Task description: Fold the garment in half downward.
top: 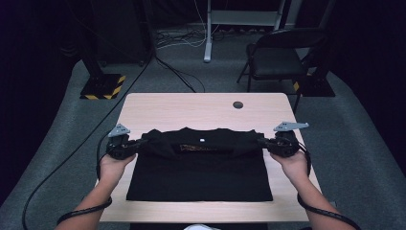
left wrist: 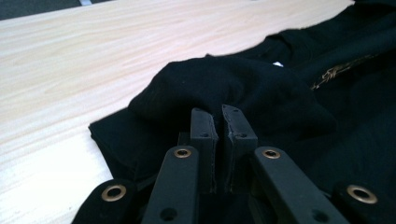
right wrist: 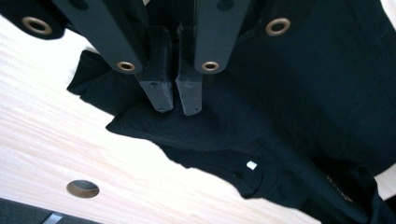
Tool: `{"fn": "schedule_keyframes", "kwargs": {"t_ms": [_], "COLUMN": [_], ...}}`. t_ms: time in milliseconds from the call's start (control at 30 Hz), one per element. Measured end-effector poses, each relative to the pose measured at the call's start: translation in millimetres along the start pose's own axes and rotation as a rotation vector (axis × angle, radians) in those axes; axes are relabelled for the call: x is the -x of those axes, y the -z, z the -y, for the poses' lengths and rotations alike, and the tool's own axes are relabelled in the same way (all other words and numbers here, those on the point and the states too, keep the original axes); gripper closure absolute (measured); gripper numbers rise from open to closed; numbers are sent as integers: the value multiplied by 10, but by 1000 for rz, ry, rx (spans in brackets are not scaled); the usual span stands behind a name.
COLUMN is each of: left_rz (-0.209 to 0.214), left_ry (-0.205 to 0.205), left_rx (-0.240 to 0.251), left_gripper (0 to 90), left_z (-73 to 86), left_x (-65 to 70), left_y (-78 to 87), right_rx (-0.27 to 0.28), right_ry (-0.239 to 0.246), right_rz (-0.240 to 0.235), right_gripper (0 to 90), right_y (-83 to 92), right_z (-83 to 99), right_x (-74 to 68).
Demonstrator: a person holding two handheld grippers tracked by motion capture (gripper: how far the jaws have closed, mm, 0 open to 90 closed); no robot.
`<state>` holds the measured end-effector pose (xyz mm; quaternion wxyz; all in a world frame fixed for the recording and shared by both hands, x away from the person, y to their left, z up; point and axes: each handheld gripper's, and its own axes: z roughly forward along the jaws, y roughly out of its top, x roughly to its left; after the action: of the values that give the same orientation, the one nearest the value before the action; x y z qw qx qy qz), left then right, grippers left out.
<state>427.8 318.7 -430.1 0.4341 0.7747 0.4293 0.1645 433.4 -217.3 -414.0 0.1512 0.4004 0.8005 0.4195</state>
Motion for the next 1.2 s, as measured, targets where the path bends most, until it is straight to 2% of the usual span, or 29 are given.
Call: {"fn": "schedule_keyframes", "kwargs": {"t_ms": [167, 467, 833, 1100, 1200], "left_rz": [6, 20, 28, 40, 49], "left_ry": [-7, -5, -6, 12, 34], "left_rx": [-21, -68, -95, -127, -142], "left_gripper": [841, 841, 843, 836, 794], "left_z": [94, 336, 482, 598, 605], "left_x": [26, 83, 98, 100, 96], "left_y": [7, -30, -11, -54, -69], "right_rx": [-19, -58, -108, -171, -191], "right_ry": [10, -3, 8, 9, -3], "right_rz": [-4, -29, -39, -52, -58], "right_gripper": [855, 856, 860, 857, 845], "right_y": [-1, -15, -46, -98, -129], "right_z": [71, 270, 408, 530, 587], "right_x": [-45, -93, -135, -142, -141]}}
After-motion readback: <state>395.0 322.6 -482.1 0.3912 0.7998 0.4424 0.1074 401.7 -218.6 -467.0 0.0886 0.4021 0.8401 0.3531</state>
